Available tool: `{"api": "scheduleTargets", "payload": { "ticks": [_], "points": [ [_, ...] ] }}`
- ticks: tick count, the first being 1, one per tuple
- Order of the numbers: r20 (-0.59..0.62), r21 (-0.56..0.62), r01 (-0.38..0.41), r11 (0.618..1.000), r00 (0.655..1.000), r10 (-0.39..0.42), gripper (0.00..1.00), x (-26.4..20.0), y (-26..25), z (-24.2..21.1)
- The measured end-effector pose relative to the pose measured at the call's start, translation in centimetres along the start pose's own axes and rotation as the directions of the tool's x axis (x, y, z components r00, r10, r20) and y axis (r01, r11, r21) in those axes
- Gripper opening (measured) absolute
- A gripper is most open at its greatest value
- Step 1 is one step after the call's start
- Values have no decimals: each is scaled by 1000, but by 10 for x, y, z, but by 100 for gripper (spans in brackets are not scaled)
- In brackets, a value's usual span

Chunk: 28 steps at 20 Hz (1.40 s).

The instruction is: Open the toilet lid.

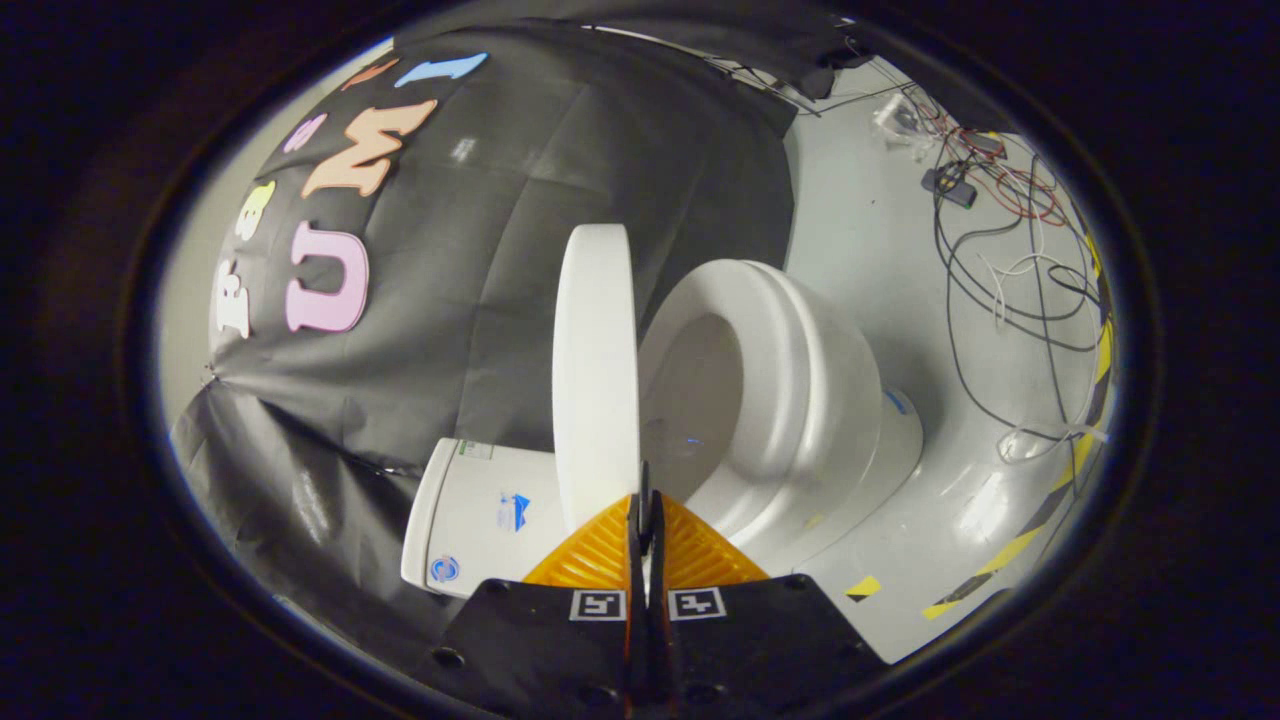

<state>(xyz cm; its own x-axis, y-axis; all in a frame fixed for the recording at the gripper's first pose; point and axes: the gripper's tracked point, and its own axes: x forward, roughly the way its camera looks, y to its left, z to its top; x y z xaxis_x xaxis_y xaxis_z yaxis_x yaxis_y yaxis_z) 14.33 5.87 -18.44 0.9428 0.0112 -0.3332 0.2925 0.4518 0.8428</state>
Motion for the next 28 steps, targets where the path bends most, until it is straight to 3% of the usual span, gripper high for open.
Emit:
{"api": "scheduleTargets", "payload": {
  "ticks": [6, 19, 28],
  "points": [
    [21, 2, 4, 1000, 1000, -4, 2, -6, 35, 0],
    [81, -172, 61, 983, 996, -47, 5, -10, 89, -7],
    [128, -350, 93, 932, 991, -51, 5, -12, 130, -16]
  ]
}}
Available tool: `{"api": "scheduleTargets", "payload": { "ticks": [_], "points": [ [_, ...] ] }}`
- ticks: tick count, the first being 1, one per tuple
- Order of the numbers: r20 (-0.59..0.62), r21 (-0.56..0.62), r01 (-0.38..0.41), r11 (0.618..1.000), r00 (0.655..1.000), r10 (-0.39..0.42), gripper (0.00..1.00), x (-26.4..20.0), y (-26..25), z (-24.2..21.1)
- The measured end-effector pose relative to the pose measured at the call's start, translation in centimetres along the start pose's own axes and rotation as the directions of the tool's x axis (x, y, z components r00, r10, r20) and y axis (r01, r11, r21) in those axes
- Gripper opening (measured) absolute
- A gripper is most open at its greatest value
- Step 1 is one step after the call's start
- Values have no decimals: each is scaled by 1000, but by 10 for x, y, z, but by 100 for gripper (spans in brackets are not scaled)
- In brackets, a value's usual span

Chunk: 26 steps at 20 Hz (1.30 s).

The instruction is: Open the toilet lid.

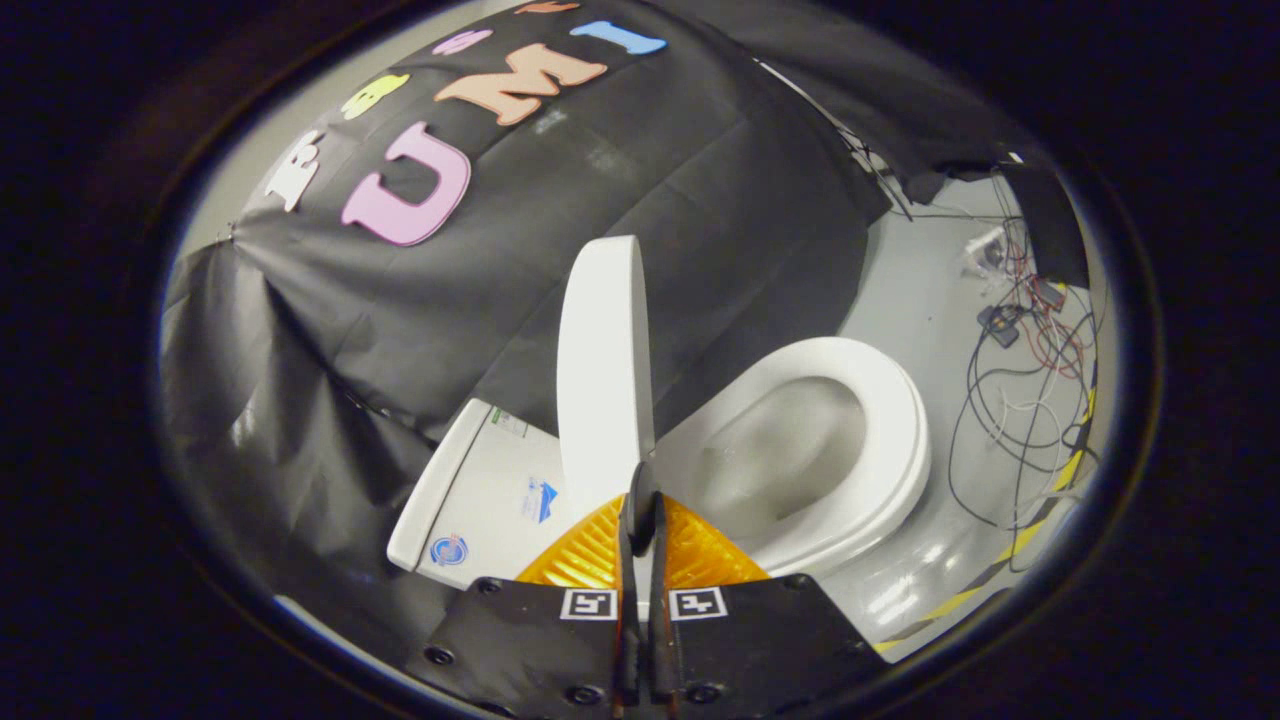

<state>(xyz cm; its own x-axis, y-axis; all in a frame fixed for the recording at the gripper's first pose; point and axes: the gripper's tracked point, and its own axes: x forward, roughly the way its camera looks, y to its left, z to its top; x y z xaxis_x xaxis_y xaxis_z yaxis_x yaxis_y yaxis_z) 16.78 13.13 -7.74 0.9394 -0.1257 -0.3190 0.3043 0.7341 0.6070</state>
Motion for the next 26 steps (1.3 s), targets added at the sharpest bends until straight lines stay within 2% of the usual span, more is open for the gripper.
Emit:
{"api": "scheduleTargets", "payload": {
  "ticks": [5, 9, 15, 20, 22, 26],
  "points": [
    [20, -30, 1, 1000, 1000, 0, 5, 0, 14, -1],
    [18, -126, 3, 992, 1000, 0, 5, -1, 23, -5],
    [36, -273, -4, 962, 999, 14, 5, -1, 47, -6],
    [66, -332, 14, 943, 998, 8, 5, 0, 53, -10],
    [79, -389, 29, 921, 997, 2, 5, 3, 51, -15],
    [-33, -453, -11, 892, 999, -5, 4, 38, 46, -64]
  ]
}}
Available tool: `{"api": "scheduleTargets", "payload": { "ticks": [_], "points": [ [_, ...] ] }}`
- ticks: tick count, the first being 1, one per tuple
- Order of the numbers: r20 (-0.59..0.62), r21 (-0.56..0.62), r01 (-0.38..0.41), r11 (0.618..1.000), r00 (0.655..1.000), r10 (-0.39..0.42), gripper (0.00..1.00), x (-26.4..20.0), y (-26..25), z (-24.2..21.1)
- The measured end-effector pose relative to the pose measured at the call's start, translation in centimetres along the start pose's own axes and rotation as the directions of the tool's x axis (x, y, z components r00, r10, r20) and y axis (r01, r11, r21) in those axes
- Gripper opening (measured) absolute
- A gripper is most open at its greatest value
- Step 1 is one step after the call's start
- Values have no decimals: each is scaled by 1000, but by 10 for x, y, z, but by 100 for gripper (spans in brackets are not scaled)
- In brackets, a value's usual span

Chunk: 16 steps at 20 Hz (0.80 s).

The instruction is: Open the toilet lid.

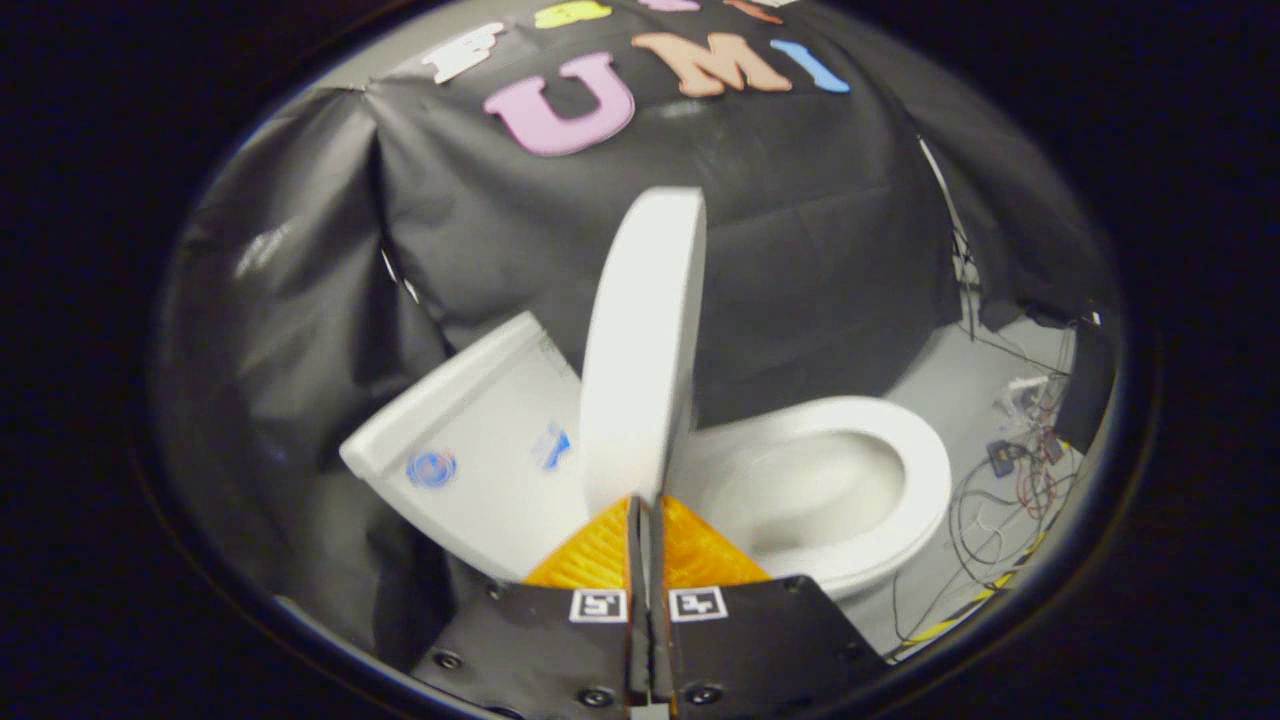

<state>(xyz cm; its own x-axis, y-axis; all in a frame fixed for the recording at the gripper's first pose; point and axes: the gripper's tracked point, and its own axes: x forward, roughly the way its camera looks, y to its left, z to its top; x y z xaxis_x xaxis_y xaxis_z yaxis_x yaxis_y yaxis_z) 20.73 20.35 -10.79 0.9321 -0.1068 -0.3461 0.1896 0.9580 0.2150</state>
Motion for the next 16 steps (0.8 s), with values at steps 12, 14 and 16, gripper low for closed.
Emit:
{"api": "scheduleTargets", "payload": {
  "ticks": [12, 14, 16],
  "points": [
    [190, 255, -28, 967, 982, -22, 25, -26, -28, 16],
    [224, 320, -19, 947, 973, -56, 49, -35, -70, 12],
    [228, 384, -9, 923, 970, -86, 73, -42, -105, 3]
  ]
}}
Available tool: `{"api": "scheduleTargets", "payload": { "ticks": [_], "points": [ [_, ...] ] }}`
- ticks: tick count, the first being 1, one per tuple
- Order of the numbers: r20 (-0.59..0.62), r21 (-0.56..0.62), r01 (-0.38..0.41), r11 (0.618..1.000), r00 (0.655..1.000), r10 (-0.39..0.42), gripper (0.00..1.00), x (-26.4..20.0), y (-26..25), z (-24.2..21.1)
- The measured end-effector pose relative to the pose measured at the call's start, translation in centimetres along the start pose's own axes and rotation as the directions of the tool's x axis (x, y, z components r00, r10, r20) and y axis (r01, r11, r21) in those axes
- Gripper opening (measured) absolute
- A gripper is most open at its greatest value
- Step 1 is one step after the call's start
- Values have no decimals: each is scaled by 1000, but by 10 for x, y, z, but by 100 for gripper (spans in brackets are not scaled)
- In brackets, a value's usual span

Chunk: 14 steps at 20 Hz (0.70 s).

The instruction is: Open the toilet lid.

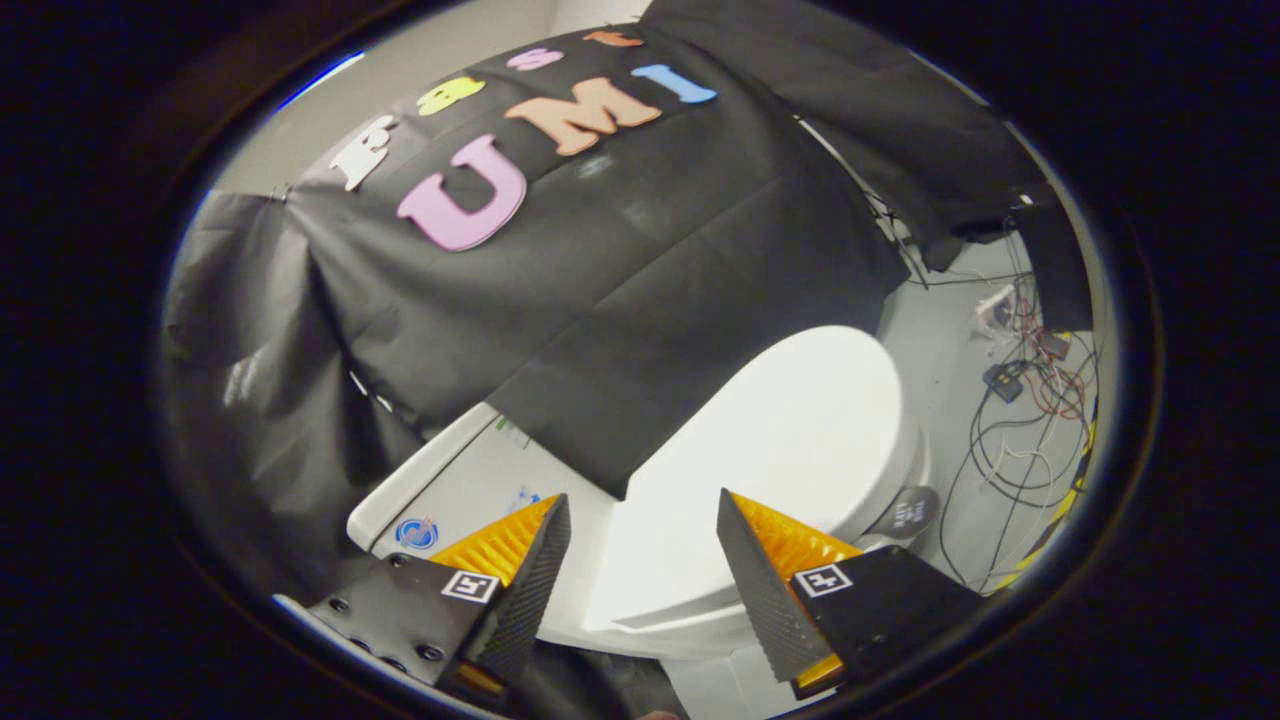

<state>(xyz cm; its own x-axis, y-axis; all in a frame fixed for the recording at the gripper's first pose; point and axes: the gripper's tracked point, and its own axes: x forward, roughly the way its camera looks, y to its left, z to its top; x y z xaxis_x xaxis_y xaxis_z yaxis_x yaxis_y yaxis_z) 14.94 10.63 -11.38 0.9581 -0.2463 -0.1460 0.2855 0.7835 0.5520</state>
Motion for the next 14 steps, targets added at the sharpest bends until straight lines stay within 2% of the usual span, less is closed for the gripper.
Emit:
{"api": "scheduleTargets", "payload": {
  "ticks": [2, 4, 7, 11, 14],
  "points": [
    [-6, 66, 46, 997, 999, -45, 97, -3, -45, 1],
    [-18, 129, 88, 988, 996, -86, 97, -4, -87, -1],
    [-50, 188, 111, 976, 993, -103, 97, -7, -120, -13],
    [-53, 245, 178, 953, 984, -170, 97, -10, -167, -22],
    [-85, 316, 150, 937, 988, -130, 66, 7, -169, -33]
  ]
}}
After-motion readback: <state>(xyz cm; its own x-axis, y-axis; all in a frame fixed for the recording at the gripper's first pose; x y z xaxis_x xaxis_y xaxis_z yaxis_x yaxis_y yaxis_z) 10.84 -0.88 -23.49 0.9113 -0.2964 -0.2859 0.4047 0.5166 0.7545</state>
